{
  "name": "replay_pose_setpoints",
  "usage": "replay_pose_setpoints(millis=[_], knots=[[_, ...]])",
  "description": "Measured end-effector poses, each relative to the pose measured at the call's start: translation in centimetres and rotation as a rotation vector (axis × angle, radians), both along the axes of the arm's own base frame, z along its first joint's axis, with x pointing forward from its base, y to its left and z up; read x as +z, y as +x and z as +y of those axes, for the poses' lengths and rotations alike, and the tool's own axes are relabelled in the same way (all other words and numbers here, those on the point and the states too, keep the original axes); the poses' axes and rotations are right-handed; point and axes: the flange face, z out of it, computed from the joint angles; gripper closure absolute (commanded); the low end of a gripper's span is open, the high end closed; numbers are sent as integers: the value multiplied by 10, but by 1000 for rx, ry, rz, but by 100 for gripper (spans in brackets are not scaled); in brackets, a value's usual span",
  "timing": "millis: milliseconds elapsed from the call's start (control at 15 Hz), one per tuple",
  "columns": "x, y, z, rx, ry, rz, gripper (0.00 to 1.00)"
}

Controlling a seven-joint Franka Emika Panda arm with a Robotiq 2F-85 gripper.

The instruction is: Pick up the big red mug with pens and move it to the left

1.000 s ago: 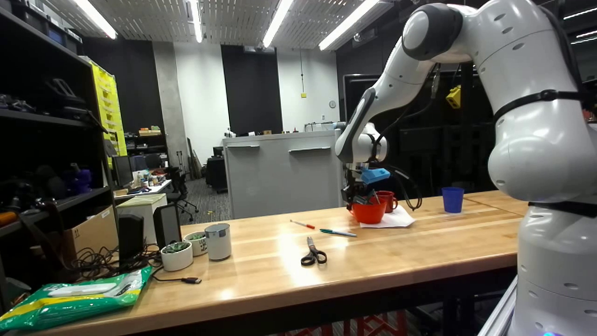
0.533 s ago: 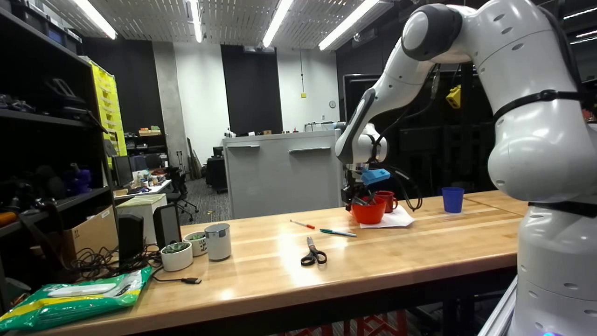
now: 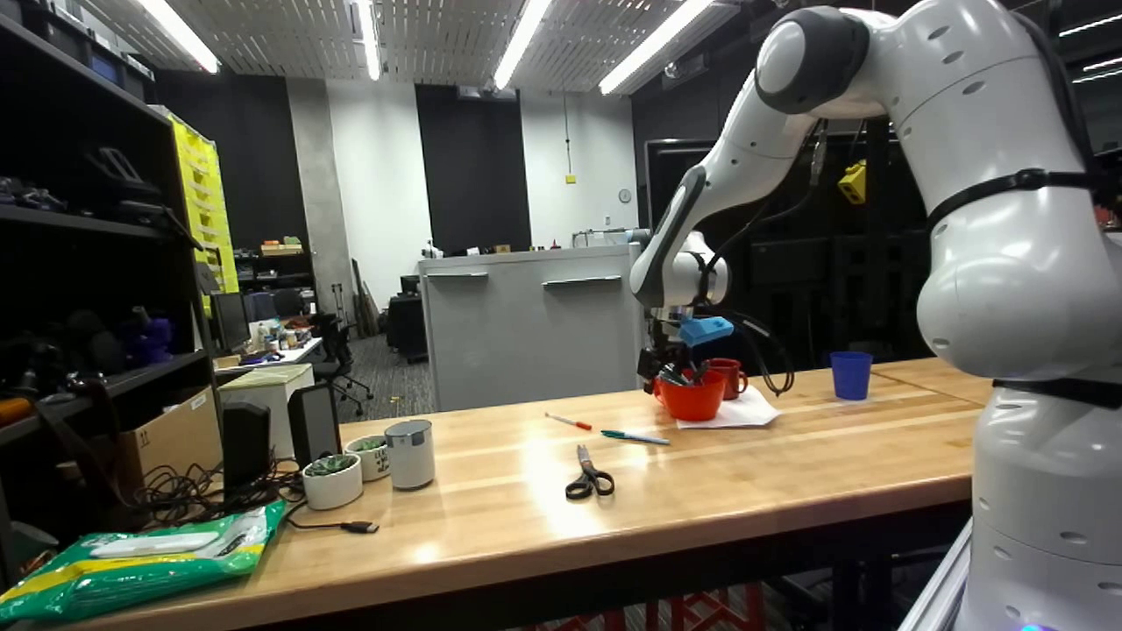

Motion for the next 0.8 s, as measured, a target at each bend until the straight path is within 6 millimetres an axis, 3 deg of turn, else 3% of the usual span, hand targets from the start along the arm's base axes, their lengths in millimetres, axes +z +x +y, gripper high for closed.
replay_pose_setpoints(millis=[800], knots=[[26,-21,15,32,-31,-19,0]])
